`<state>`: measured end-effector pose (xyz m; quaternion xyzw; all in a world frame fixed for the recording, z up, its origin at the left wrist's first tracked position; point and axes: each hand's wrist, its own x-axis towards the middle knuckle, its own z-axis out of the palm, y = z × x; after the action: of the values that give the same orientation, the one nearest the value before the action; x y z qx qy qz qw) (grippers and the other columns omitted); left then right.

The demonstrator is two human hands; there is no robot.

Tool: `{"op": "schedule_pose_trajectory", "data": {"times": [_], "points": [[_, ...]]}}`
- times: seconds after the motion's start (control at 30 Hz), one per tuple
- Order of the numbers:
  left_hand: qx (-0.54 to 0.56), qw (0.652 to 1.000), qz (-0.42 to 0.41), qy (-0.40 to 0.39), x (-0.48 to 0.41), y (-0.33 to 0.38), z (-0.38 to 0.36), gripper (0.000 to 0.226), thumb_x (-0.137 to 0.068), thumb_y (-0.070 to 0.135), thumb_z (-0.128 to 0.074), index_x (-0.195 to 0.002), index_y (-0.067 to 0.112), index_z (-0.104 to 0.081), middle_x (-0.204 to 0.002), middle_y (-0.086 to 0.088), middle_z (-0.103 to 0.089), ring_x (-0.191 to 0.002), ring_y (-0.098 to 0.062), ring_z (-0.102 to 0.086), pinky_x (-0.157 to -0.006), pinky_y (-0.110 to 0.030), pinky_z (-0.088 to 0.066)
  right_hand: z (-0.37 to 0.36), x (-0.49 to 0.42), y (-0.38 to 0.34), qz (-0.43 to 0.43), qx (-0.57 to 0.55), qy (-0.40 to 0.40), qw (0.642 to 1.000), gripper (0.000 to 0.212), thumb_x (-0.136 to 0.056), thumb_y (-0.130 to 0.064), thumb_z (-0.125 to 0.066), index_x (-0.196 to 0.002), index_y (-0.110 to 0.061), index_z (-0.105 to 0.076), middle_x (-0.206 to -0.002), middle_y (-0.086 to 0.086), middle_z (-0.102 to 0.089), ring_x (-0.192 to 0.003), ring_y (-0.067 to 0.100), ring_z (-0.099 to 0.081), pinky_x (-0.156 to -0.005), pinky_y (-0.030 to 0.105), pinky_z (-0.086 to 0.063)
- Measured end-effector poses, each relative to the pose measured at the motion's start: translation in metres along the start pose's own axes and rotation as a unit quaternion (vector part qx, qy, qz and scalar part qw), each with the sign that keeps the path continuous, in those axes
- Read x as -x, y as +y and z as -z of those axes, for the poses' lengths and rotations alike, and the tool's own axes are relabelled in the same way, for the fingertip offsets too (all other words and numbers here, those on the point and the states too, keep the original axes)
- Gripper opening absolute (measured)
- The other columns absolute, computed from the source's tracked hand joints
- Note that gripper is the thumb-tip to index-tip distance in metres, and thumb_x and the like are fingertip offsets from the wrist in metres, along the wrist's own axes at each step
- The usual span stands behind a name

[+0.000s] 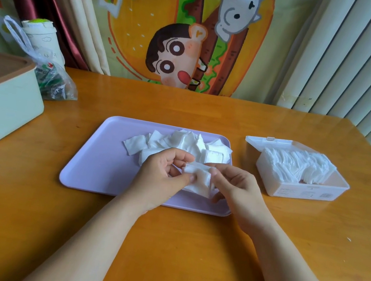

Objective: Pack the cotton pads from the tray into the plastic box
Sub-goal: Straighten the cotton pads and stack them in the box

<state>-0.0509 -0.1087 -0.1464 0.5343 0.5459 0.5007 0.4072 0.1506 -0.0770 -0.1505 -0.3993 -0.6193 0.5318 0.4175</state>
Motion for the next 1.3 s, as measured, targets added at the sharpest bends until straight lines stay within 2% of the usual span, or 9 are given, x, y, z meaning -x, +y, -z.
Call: {"op": "schedule_pose_trajectory", "data": {"times": [0.17, 0.27, 0.37, 0.5, 0.67, 0.83, 1.0, 1.2, 1.3], "points": [[-0.037, 0.999, -0.006, 0.038, -0.003, -0.006, 0.0, 0.042, -0.083, 0.021, -0.088, -0.118, 0.033, -0.068, -0.082, 0.007, -0.061, -0.069, -0.007, -0.057, -0.074, -0.025, -0.055, -0.002, 0.002, -0.002, 0.004, 0.007, -0.042, 0.999, 0.037, -0.086, -0.012, -0.086, -0.121, -0.012, -0.073, -0.108, 0.005, -0.082, -0.097, 0.016, -0.075, -0.079, 0.027, -0.054], [-0.064, 0.998, 0.004, -0.014, -0.001, -0.006, 0.002, 0.05, -0.087, 0.028, -0.084, -0.131, 0.036, -0.062, -0.077, 0.006, -0.06, -0.067, -0.001, -0.056, -0.073, -0.019, -0.048, -0.003, 0.001, 0.002, 0.013, 0.035, -0.017, 0.999, 0.027, -0.098, -0.005, -0.073, -0.124, -0.013, -0.072, -0.109, 0.012, -0.08, -0.102, 0.033, -0.074, -0.086, 0.046, -0.055], [-0.065, 0.997, -0.007, -0.047, 0.0, -0.004, 0.001, 0.025, -0.09, 0.027, -0.081, -0.111, 0.037, -0.073, -0.08, -0.01, -0.068, -0.071, -0.008, -0.058, -0.073, -0.03, -0.05, -0.005, 0.001, 0.002, 0.004, 0.017, -0.008, 1.0, 0.029, -0.105, 0.001, -0.059, -0.128, -0.014, -0.067, -0.117, 0.014, -0.076, -0.115, 0.038, -0.068, -0.101, 0.044, -0.055], [-0.049, 0.997, -0.022, -0.051, 0.002, 0.0, 0.0, 0.015, -0.09, 0.021, -0.081, -0.1, 0.031, -0.076, -0.09, -0.016, -0.073, -0.074, -0.018, -0.062, -0.073, -0.036, -0.053, -0.018, 0.003, 0.003, -0.019, 0.009, -0.003, 1.0, 0.04, -0.109, -0.001, -0.048, -0.142, -0.024, -0.054, -0.115, -0.003, -0.076, -0.119, 0.017, -0.069, -0.113, 0.043, -0.051], [-0.059, 0.996, -0.035, -0.053, 0.004, 0.003, -0.003, 0.039, -0.091, 0.015, -0.079, -0.085, 0.053, -0.072, -0.073, 0.005, -0.063, -0.069, -0.008, -0.054, -0.071, -0.026, -0.051, -0.026, 0.008, 0.001, -0.036, 0.04, -0.028, 0.998, 0.064, -0.108, 0.0, -0.044, -0.158, -0.037, -0.03, -0.117, 0.003, -0.067, -0.115, 0.007, -0.066, -0.098, 0.014, -0.049], [-0.085, 0.996, -0.019, -0.034, 0.001, 0.006, 0.011, 0.033, -0.094, 0.007, -0.069, -0.102, 0.039, -0.075, -0.088, -0.004, -0.073, -0.075, -0.009, -0.065, -0.08, -0.032, -0.06, -0.025, 0.003, 0.003, 0.014, 0.092, 0.09, 0.992, 0.041, -0.099, -0.007, -0.068, -0.134, -0.027, -0.06, -0.112, -0.007, -0.073, -0.097, 0.004, -0.069, -0.085, 0.017, -0.052], [-0.288, 0.958, 0.015, -0.004, -0.006, -0.01, 0.039, 0.03, -0.092, 0.023, -0.067, -0.119, 0.036, -0.071, -0.093, 0.024, -0.066, -0.081, -0.002, -0.064, -0.085, -0.028, -0.058, -0.021, 0.001, 0.007, 0.027, 0.123, 0.165, 0.978, 0.021, -0.09, -0.014, -0.077, -0.102, -0.025, -0.064, -0.095, -0.008, -0.073, -0.08, 0.003, -0.066, -0.071, 0.012, -0.048], [-0.345, 0.938, 0.024, -0.029, -0.008, -0.015, 0.042, 0.047, -0.085, 0.032, -0.075, -0.13, 0.029, -0.063, -0.117, 0.016, -0.052, -0.098, -0.006, -0.059, -0.091, -0.032, -0.055, -0.022, 0.001, 0.014, 0.029, 0.205, 0.135, 0.969, 0.026, -0.091, -0.018, -0.077, -0.109, -0.027, -0.061, -0.095, -0.013, -0.07, -0.084, 0.003, -0.063, -0.071, 0.011, -0.047], [-0.357, 0.931, 0.06, -0.046, -0.009, -0.013, 0.039, 0.035, -0.079, 0.042, -0.074, -0.109, 0.027, -0.061, -0.111, 0.006, -0.056, -0.096, -0.023, -0.063, -0.09, -0.047, -0.058, -0.02, 0.001, 0.015, 0.015, 0.219, 0.135, 0.966, 0.036, -0.091, -0.021, -0.077, -0.122, -0.03, -0.061, -0.098, -0.014, -0.069, -0.087, 0.0, -0.062, -0.072, 0.009, -0.046]]}}
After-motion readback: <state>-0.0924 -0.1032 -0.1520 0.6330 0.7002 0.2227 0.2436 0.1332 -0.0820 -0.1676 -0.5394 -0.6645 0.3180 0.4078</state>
